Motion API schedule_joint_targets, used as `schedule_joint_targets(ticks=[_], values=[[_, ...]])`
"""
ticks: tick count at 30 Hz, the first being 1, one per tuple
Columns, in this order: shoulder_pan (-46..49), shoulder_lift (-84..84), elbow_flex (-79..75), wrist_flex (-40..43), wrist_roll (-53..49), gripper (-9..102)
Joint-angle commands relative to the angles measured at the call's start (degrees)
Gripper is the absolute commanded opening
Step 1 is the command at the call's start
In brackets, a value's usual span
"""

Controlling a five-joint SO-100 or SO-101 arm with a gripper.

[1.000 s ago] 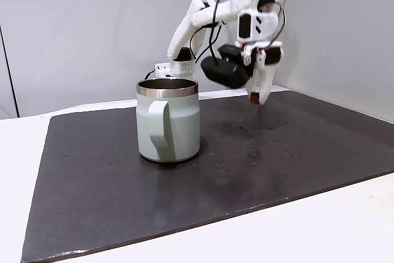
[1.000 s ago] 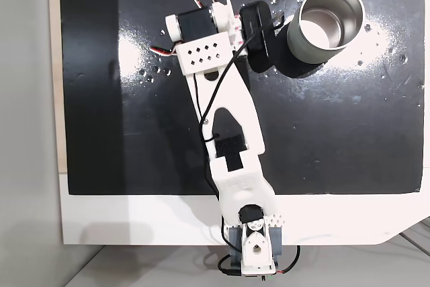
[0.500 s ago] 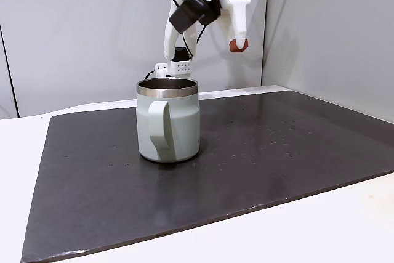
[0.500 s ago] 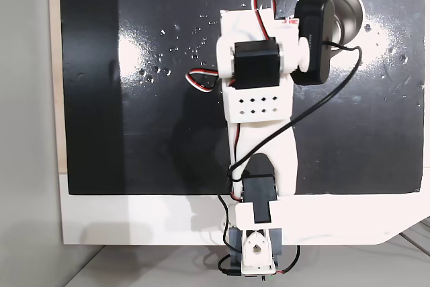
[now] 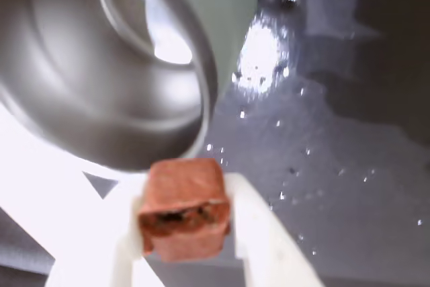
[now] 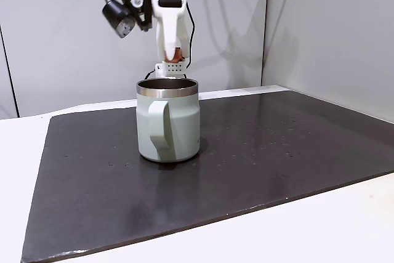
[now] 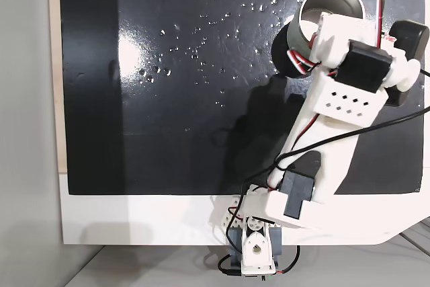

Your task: Grasp a cube and put it in the cup.

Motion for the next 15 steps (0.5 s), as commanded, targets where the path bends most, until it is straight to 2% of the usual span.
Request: schedule_joint_targets(ticks=[1, 15], values=[[1.4, -1.8, -5.8, 0.5, -2.5, 0], [0.3, -8.6, -14.2, 0.4, -5.3, 0]])
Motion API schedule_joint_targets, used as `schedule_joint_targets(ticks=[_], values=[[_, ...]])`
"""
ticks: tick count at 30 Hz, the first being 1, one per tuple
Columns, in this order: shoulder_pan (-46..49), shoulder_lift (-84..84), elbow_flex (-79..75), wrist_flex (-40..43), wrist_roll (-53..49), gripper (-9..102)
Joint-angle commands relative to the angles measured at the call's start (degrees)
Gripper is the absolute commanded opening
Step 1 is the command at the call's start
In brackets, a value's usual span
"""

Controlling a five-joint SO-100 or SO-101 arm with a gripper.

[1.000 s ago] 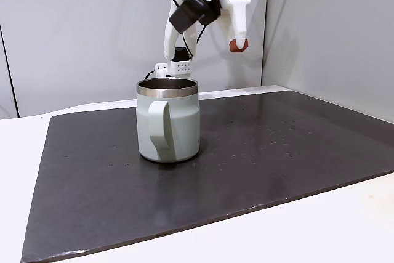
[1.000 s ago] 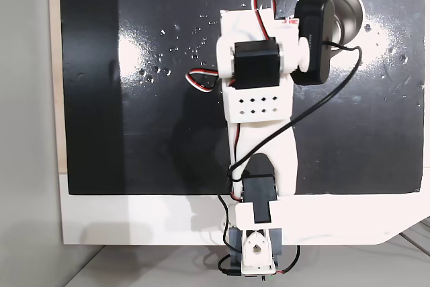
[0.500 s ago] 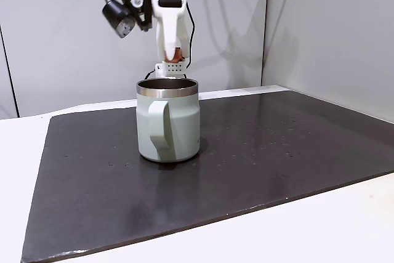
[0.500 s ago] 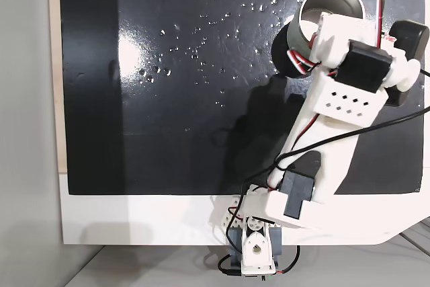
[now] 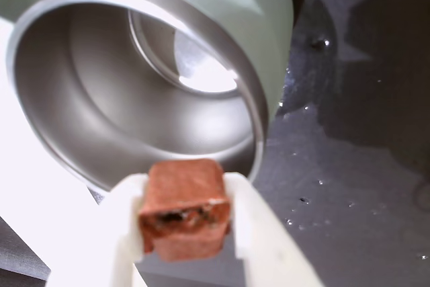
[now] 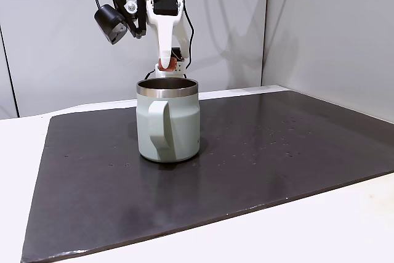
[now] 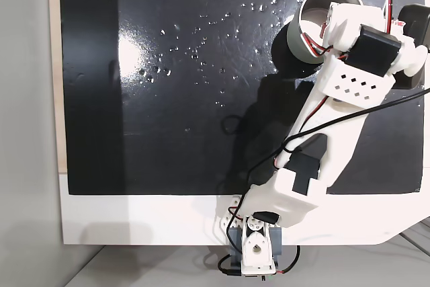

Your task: Grasp a cube and put it in the cup.

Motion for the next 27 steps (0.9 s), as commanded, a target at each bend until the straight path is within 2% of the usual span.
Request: schedule_joint_targets(ticks=[1, 2, 5, 6, 27], values=[[-0.5, 0.6, -3.1, 0.4, -0.5, 0], [-0.5, 0.6, -3.1, 0.4, -0.5, 3], [-0.4, 0.9, -3.1, 0.4, -0.5, 22], [-0.4, 1.1, -3.1, 0.4, -0.5, 24], [0.6, 4.7, -1.6, 0.5, -1.5, 23]])
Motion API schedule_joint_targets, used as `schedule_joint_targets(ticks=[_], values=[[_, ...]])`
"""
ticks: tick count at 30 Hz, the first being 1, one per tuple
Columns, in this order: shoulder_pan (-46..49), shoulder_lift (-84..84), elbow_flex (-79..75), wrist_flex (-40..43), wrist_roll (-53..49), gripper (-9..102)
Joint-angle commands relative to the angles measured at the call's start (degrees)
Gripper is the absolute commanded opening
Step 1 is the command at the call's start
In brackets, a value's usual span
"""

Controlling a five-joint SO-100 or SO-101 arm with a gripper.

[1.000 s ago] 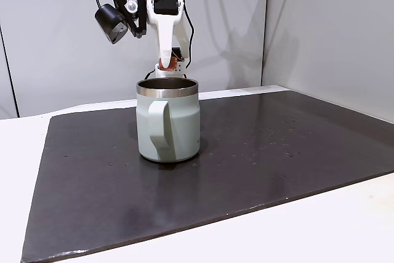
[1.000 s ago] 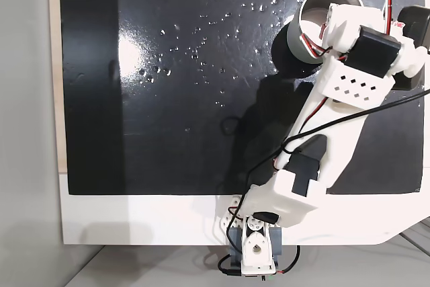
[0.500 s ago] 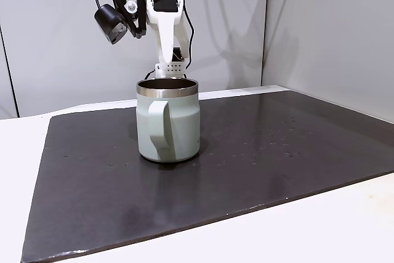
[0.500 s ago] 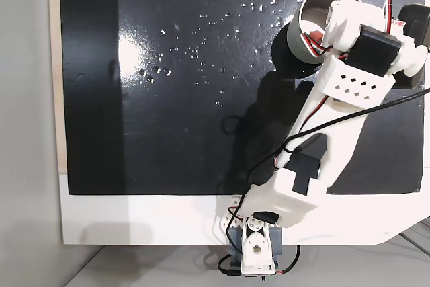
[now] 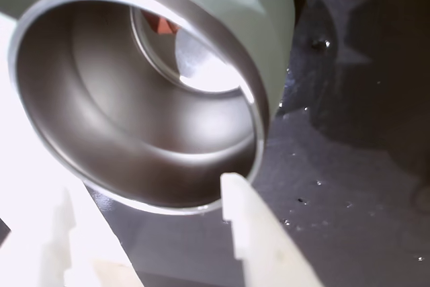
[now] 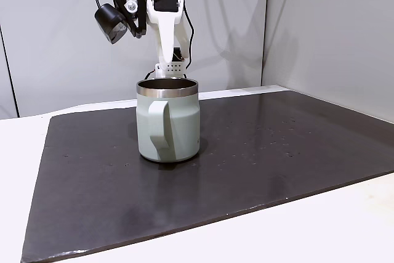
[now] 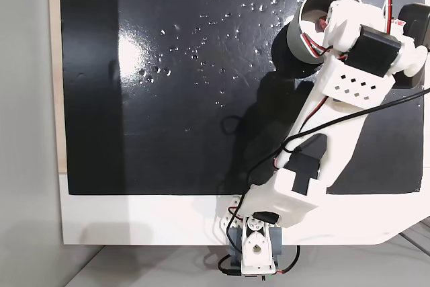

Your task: Grasp a cube and put it in the cup.

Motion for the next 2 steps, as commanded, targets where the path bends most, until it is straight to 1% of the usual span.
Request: schedule_joint_targets(ticks=[1, 2], values=[[0.7, 4.8, -1.6, 0.5, -0.8, 23], [0.8, 4.8, -1.6, 0.5, -0.9, 23]])
